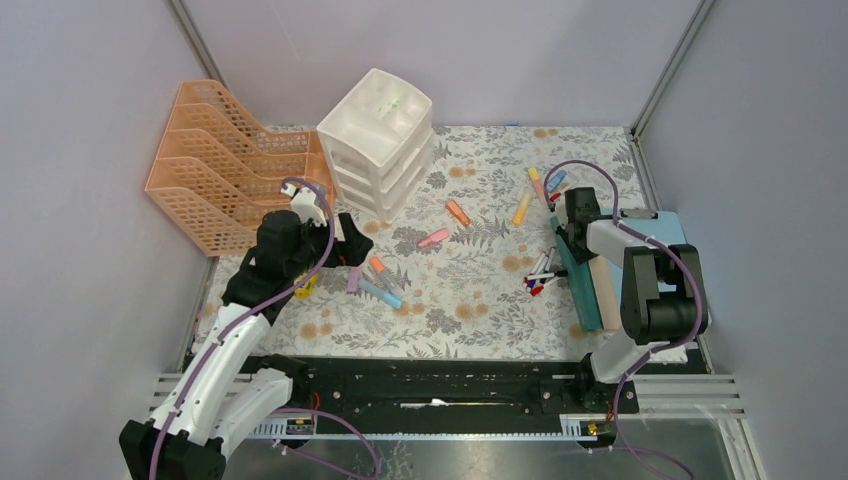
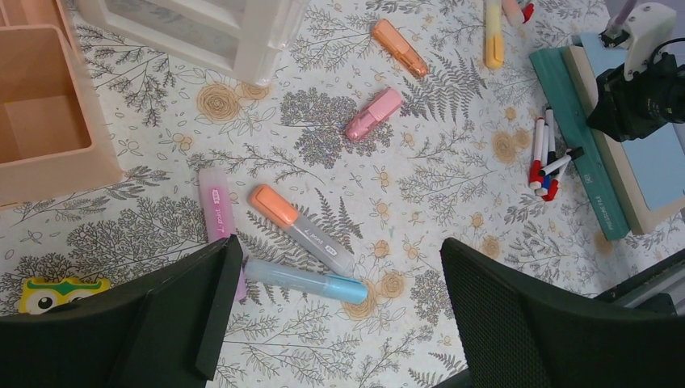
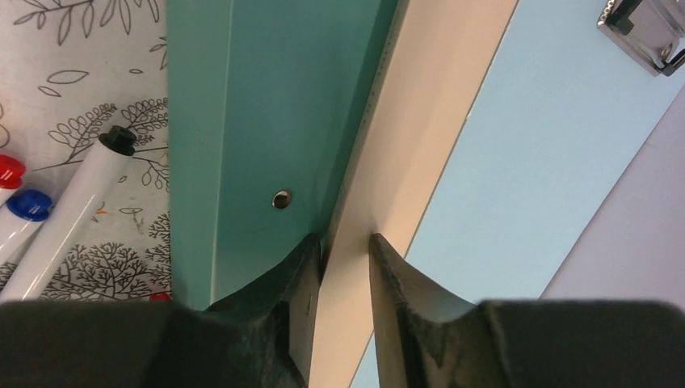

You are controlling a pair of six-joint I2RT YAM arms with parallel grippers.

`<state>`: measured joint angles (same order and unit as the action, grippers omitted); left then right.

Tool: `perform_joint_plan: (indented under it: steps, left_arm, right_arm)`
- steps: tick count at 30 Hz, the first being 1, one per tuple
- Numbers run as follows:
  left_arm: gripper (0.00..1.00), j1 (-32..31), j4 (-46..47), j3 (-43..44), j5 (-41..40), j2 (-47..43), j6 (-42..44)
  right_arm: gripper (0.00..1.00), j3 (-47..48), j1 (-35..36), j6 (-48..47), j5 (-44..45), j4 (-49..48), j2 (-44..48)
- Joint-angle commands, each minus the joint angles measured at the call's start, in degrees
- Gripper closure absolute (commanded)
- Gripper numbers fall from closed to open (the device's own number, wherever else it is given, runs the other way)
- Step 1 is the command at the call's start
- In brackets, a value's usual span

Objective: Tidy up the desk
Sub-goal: Pick up the folder from the center of the board.

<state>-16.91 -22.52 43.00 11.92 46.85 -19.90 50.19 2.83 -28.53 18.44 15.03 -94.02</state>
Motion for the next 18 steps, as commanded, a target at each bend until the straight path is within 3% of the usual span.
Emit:
perform_joint_plan:
  steps: [1, 5, 11, 18]
  left_arm:
    - [0.01, 0.3, 3.0, 0.0, 1.2, -1.3, -0.3]
    - [0.01, 0.2, 3.3, 0.0, 2.7, -1.5, -0.4]
    - [0.01, 0.3, 4.7, -0.3, 6.6, -1.5, -1.1]
    - [0.01, 0.1, 12.7, -2.2, 17.7, 0.8, -10.3]
  right_arm:
    - [0.71, -0.9, 1.2, 0.4, 1.4, 0.9, -0.8]
    - [0.86, -1.1, 1.3, 0.4, 0.6, 1.9, 0.7]
    - [0.99, 0.0, 1.5, 2.0, -5.6, 5.1, 4.4]
    - [1.0, 2.2, 1.4, 4.2, -19.1, 9.6, 11.0]
